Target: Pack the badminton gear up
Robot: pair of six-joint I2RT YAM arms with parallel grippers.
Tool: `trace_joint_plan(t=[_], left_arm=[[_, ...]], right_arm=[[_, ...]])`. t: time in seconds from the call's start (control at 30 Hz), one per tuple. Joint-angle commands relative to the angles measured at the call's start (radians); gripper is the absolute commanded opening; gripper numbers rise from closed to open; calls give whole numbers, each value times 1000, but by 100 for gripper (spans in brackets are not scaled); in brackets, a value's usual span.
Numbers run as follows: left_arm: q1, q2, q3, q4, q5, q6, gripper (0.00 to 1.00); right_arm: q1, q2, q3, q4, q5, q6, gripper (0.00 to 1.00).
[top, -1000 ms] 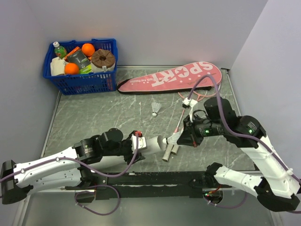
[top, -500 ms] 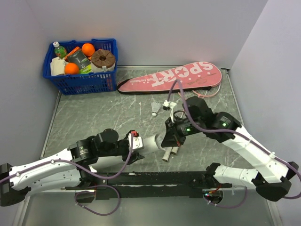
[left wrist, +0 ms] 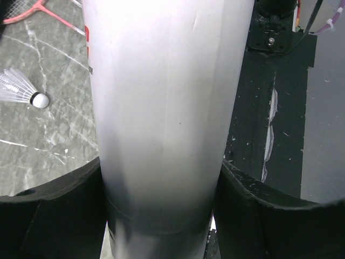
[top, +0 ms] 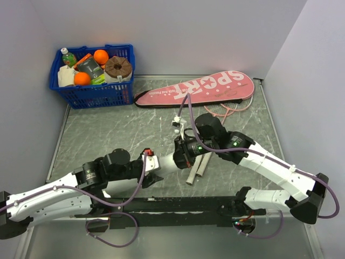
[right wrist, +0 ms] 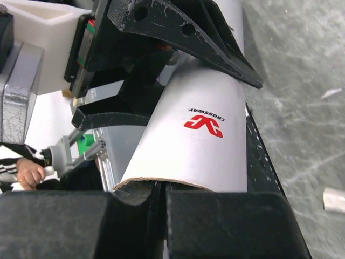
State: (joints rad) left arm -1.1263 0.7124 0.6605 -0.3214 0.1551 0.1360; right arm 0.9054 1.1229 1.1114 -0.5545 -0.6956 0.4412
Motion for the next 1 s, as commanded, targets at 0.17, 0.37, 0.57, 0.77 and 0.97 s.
trace_joint_plan(t=[0.17,0.37,0.57,0.77,0.97], left_arm=[[-9,-41,2,108,-11,4,1],[-9,-28,2,108,-22,2,1],[-9,-33,-2,113,-43,1,1],[-9,-44,-1,114,-65,1,1],[-9,-68,-4,116,-89,-9,1]], right_arm=[[1,-106,43,73,197,51,43],[-109,-147,200,-108,375,1,58],[-371,-160,222,-104,351,-16,65],[-511,70,176,39,260,-6,65],[-537,392,282,142,172,-61,67]])
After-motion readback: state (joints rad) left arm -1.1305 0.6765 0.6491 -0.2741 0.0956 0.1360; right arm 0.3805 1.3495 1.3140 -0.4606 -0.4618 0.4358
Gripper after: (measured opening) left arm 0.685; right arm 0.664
